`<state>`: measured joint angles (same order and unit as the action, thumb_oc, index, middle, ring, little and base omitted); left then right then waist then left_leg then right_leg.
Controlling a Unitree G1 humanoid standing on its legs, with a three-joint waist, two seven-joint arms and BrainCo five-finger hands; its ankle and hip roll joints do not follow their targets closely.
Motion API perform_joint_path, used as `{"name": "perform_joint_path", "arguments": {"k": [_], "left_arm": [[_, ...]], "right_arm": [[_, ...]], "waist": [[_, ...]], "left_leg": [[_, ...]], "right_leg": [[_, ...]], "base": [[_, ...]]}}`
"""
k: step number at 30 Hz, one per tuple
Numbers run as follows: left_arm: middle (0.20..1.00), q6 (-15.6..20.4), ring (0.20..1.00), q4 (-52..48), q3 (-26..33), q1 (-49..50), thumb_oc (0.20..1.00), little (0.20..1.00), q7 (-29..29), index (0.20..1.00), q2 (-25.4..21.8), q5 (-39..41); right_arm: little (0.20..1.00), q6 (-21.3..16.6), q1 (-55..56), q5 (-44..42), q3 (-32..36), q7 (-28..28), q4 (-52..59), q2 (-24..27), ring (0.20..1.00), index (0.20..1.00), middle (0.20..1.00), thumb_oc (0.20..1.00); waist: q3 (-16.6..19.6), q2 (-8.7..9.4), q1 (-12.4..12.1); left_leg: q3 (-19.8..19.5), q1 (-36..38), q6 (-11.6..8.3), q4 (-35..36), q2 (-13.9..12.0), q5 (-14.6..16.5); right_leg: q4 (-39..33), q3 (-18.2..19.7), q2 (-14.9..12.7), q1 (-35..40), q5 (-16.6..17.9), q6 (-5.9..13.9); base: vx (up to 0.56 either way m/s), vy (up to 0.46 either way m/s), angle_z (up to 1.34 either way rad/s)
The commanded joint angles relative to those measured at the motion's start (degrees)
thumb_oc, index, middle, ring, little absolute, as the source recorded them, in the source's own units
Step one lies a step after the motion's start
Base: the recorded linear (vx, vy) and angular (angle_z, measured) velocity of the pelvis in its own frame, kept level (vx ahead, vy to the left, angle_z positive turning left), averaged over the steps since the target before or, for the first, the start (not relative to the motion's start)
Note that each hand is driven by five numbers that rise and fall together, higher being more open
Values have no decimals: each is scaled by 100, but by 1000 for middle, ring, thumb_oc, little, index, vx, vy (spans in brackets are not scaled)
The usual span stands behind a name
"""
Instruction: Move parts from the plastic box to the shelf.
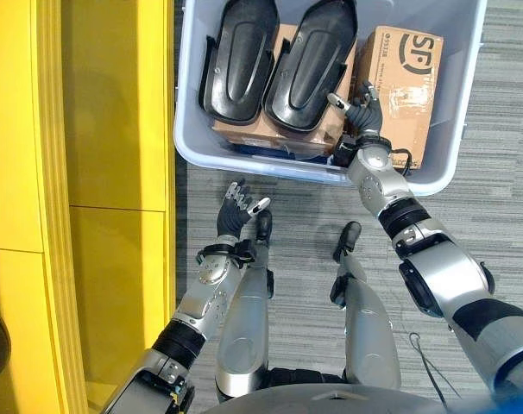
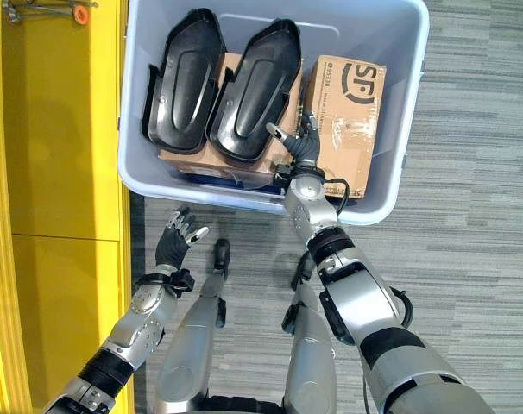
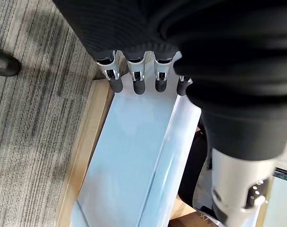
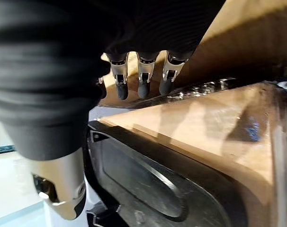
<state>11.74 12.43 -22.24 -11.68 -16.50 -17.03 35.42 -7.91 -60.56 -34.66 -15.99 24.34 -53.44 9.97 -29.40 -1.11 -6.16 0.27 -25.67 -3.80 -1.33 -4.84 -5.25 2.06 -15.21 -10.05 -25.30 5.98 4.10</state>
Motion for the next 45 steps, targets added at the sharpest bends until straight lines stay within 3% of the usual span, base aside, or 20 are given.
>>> {"name": "perform_joint_path", "arguments": {"k": [1, 13, 23, 32, 42, 43, 44, 45], "left_arm": [[1000, 286, 1000, -492, -202, 2, 1000, 1000, -38, 1000, -248, 34], [1000, 365, 1000, -599, -293, -27, 1000, 1000, -62, 1000, -323, 59], [1000, 411, 1000, -666, -315, -11, 1000, 1000, -80, 1000, -379, 67], [1000, 450, 1000, -748, -402, -82, 1000, 1000, -128, 1000, -418, 45], [1000, 477, 1000, -810, -414, -174, 1000, 1000, -161, 1000, -410, 21], [1000, 483, 1000, -800, -433, -124, 1000, 1000, -165, 1000, -410, 24], [1000, 496, 1000, -812, -394, -171, 1000, 1000, -178, 1000, -410, 20], [1000, 500, 1000, -807, -403, -139, 1000, 1000, -186, 1000, -408, 11]], "right_arm": [[1000, -222, -611, -45, -15, 10, -149, 10, 1000, 1000, 1000, 1000], [1000, -208, -830, -36, -23, 37, -529, 48, 1000, 1000, 1000, 1000], [1000, -170, -1169, 25, 61, 129, -918, 454, 1000, 1000, 1000, 1000], [1000, 60, -1505, 533, -185, 228, -1386, 882, 1000, 1000, 1000, 1000], [1000, 221, -1460, 1036, -454, 153, -1450, 823, 1000, 1000, 1000, 1000], [1000, 242, -1405, 1103, -495, 138, -1465, 807, 1000, 1000, 1000, 1000], [1000, 278, -1446, 1200, -540, 129, -1470, 830, 1000, 1000, 1000, 1000], [1000, 324, -1389, 1311, -599, 117, -1543, 801, 1000, 1000, 1000, 1000]], "waist": [[-39, -84, -162], [-39, -151, -246], [-39, -217, -337], [-39, -268, -373], [-39, -304, -434], [-39, -320, -470], [-39, -311, -459], [-39, -316, -519]], "left_leg": [[-94, 53, 63, -448, 41, 682], [-197, -610, 88, -911, 170, 812], [-248, -1143, 125, -1299, 278, 934], [-272, -1676, 187, -1766, 353, 1113], [-374, -2020, 185, -2003, 432, 1162], [-388, -1894, 153, -2032, 407, 1320], [-389, -2079, 173, -2051, 445, 1173], [-442, -1973, 140, -2079, 427, 1325]], "right_leg": [[668, 128, -358, -310, -353, 374], [840, 79, -444, -717, -369, 382], [963, 73, -509, -1021, -405, 382], [1144, 76, -559, -1380, -462, 392], [1243, -68, -644, -1494, -503, 405], [1289, -38, -618, -1368, -639, 456], [1249, -102, -651, -1486, -519, 405], [1290, -113, -635, -1350, -664, 456]], "base": [[-2, 8, 3], [-3, 3, 1], [3, 22, 5], [13, 26, 4], [21, 4, 4], [13, 2, 6], [88, -22, 12], [-53, 7, 16]]}}
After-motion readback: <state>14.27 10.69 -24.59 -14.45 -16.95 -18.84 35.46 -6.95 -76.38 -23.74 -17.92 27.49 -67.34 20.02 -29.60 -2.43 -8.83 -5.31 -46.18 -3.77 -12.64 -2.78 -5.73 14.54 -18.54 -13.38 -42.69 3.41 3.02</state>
